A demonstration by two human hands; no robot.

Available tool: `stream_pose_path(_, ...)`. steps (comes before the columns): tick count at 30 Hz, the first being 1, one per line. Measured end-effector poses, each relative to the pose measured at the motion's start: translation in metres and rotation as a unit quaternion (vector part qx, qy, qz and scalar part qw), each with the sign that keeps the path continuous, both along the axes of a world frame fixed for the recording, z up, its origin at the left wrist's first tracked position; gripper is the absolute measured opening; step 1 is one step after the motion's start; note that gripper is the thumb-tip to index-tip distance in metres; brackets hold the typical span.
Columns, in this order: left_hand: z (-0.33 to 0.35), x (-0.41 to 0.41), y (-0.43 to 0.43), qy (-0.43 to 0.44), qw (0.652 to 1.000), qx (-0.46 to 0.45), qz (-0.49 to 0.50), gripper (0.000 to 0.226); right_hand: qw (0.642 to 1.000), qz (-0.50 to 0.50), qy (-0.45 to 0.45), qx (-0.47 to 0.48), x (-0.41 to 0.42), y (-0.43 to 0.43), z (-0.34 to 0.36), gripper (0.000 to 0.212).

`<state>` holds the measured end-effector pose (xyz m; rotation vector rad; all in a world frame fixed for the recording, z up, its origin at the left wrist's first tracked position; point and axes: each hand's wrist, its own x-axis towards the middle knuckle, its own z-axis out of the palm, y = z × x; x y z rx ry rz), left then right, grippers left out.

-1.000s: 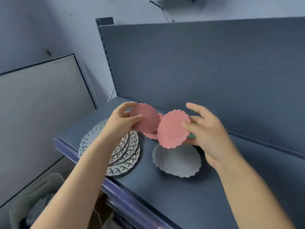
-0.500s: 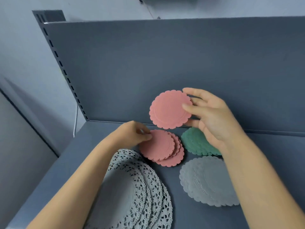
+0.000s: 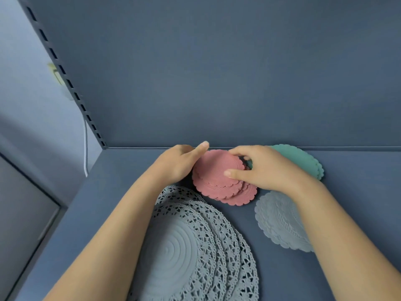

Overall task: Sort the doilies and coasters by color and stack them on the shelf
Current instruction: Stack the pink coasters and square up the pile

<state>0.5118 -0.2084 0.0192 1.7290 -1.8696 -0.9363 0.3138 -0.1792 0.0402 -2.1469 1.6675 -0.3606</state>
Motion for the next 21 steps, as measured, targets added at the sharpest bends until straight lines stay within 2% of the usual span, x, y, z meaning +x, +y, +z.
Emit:
stream_pose_path(3,-0.003,0.003,-0.002,0.014,1.0,-0.02,0.003,0.052,0.999,0.005,0.027,-0.027,-0.003,-0.001,-0.005,0.054)
stream_pose_path(6,-0.007,0.003,0.002,-0.023,0.998,-0.051,-0.001,0.041,0.998,0.002,0.043,-0.041,-0.004,0.0,-0.005,0.055)
stream_pose_path(8,-0.008,0.002,0.003,-0.06,0.996,-0.069,-0.011,0.044,0.998,-0.001,0.053,-0.045,-0.006,0.0,-0.004,0.057)
stream_pose_path(13,-0.004,0.0,0.007,-0.089,0.991,-0.096,-0.014,0.041,0.999,-0.011,0.036,-0.039,-0.013,0.006,0.008,0.058)
stream_pose_path(17,0.009,-0.003,0.017,-0.142,0.986,-0.091,-0.011,0.052,0.999,0.006,0.032,-0.043,-0.012,0.02,0.021,0.056)
stream_pose_path(21,0.028,-0.001,0.039,-0.212,0.977,-0.025,-0.01,0.063,0.998,0.057,-0.021,-0.029,0.001,0.046,0.029,0.053)
